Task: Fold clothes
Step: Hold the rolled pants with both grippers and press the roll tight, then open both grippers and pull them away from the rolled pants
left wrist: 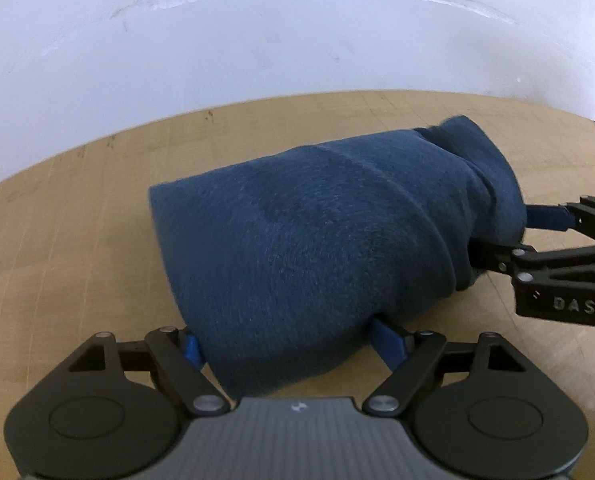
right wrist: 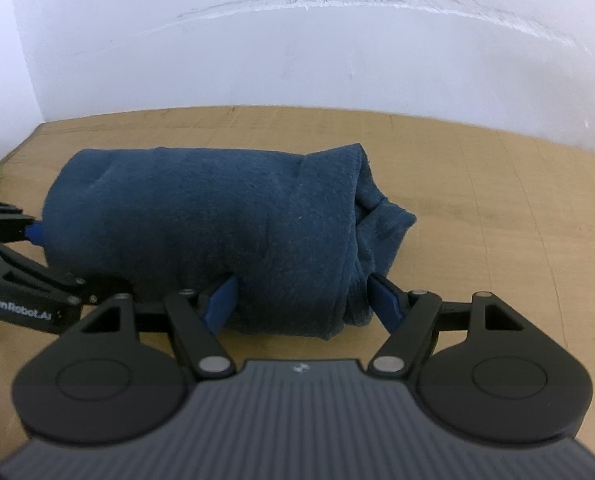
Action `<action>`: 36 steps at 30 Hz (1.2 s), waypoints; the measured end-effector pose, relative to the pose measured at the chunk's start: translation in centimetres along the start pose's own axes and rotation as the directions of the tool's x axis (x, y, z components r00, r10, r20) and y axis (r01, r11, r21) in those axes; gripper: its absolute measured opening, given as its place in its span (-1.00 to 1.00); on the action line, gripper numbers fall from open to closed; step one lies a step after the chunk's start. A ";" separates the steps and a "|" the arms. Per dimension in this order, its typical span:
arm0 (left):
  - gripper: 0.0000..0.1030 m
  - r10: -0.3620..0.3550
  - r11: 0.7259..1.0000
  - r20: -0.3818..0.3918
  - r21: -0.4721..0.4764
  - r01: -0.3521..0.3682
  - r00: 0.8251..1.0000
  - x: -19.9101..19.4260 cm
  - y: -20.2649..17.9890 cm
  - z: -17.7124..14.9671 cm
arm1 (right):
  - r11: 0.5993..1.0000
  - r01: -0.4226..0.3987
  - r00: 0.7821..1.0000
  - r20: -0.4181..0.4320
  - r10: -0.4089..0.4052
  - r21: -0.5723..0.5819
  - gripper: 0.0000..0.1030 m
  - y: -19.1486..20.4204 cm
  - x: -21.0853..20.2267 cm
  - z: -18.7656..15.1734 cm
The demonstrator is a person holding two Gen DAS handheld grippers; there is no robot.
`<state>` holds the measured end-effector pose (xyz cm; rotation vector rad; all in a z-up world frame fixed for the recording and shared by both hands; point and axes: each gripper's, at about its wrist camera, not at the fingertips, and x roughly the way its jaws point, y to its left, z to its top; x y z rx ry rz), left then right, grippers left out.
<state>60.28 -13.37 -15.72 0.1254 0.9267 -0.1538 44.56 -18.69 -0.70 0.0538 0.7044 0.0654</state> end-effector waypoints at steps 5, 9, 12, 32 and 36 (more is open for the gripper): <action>0.72 0.025 0.999 0.027 0.020 -0.025 0.999 3.1 0.9 2.5 | 0.998 0.031 0.999 0.005 -0.032 0.060 0.42 -0.9 3.8 2.2; 0.72 0.046 0.998 0.050 0.032 -0.048 0.998 4.6 2.1 4.0 | 0.998 0.028 1.000 0.009 -0.028 0.055 0.44 -0.9 5.7 2.9; 0.72 0.067 0.998 0.054 -0.002 -0.067 0.996 5.9 3.5 5.4 | 1.000 0.031 1.000 -0.004 -0.031 -0.005 0.47 0.7 7.9 4.2; 0.85 0.073 0.996 0.127 -0.066 -0.065 0.989 -2.7 3.9 4.9 | 0.997 -0.033 0.995 0.092 0.027 0.067 0.43 1.1 -0.4 2.8; 0.89 0.046 0.995 0.135 -0.091 -0.034 0.990 -6.8 2.2 2.1 | 0.997 -0.050 0.992 0.117 0.043 0.059 0.44 2.8 -6.0 0.9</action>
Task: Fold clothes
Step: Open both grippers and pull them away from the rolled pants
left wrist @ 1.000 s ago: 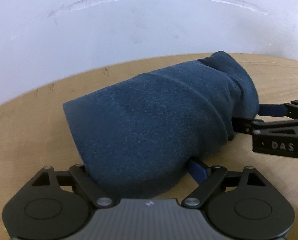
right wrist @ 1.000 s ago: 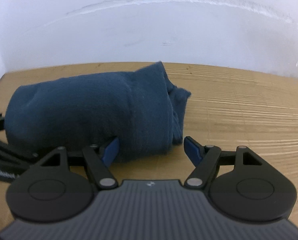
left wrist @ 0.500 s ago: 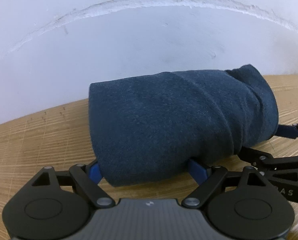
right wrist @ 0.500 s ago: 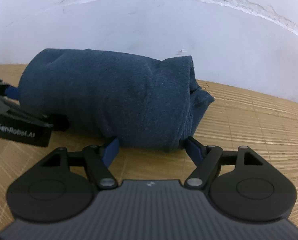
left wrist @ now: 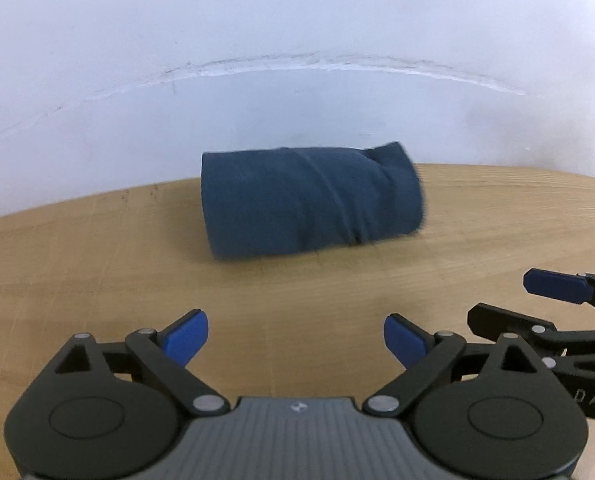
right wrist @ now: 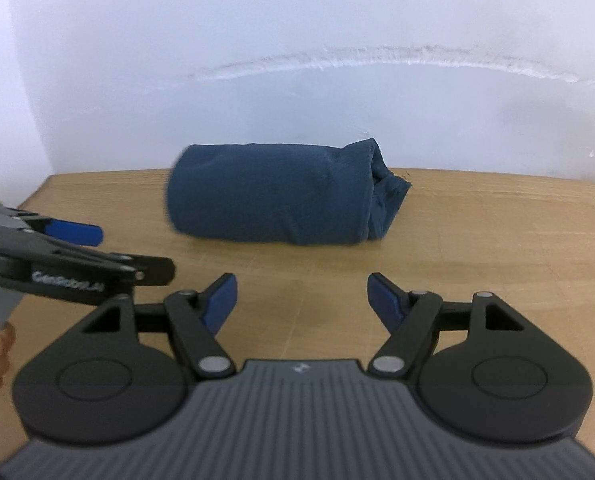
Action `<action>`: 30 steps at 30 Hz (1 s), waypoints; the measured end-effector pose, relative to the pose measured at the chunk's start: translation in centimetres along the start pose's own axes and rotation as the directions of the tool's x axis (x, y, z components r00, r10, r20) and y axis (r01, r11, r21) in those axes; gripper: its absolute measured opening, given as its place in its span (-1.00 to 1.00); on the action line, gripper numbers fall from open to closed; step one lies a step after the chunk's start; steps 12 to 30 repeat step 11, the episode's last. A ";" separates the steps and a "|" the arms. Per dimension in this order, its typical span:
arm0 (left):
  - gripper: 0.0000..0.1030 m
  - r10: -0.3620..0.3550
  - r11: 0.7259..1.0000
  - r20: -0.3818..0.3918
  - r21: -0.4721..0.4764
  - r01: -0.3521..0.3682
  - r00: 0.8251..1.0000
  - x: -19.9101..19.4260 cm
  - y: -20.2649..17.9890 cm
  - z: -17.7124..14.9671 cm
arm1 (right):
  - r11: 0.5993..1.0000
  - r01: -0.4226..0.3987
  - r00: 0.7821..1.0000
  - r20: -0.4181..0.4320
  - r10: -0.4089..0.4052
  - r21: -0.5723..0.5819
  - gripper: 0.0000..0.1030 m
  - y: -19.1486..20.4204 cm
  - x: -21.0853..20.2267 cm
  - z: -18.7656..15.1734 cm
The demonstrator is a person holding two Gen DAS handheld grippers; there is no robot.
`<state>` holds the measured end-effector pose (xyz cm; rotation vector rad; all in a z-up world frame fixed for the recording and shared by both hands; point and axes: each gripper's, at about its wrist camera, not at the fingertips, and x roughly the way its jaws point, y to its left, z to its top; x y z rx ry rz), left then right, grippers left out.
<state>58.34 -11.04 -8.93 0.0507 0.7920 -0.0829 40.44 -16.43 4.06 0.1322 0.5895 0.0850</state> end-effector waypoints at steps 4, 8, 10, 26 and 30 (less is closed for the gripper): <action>0.91 -0.032 0.999 -0.015 -0.015 0.032 0.999 -3.8 -1.6 -2.8 | 1.000 -0.014 1.000 0.013 0.014 -0.004 0.44 1.1 -5.1 -1.8; 0.91 -0.032 0.999 -0.028 -0.029 0.031 0.999 -7.7 -3.0 -6.2 | 1.000 -0.014 1.000 0.004 0.014 0.016 0.44 1.6 -9.3 -4.4; 0.91 -0.035 0.998 -0.056 -0.056 0.032 0.998 -9.3 -3.4 -8.0 | 0.999 -0.015 1.000 -0.020 0.016 0.043 0.44 1.6 -11.0 -6.0; 0.91 -0.039 0.997 -0.075 -0.068 0.034 0.996 -10.0 -3.6 -8.8 | 0.998 -0.014 0.999 -0.036 0.016 0.060 0.44 1.6 -11.9 -7.0; 0.91 -0.039 0.997 -0.075 -0.068 0.034 0.996 -10.0 -3.6 -8.8 | 0.998 -0.014 0.999 -0.036 0.016 0.060 0.44 1.6 -11.9 -7.0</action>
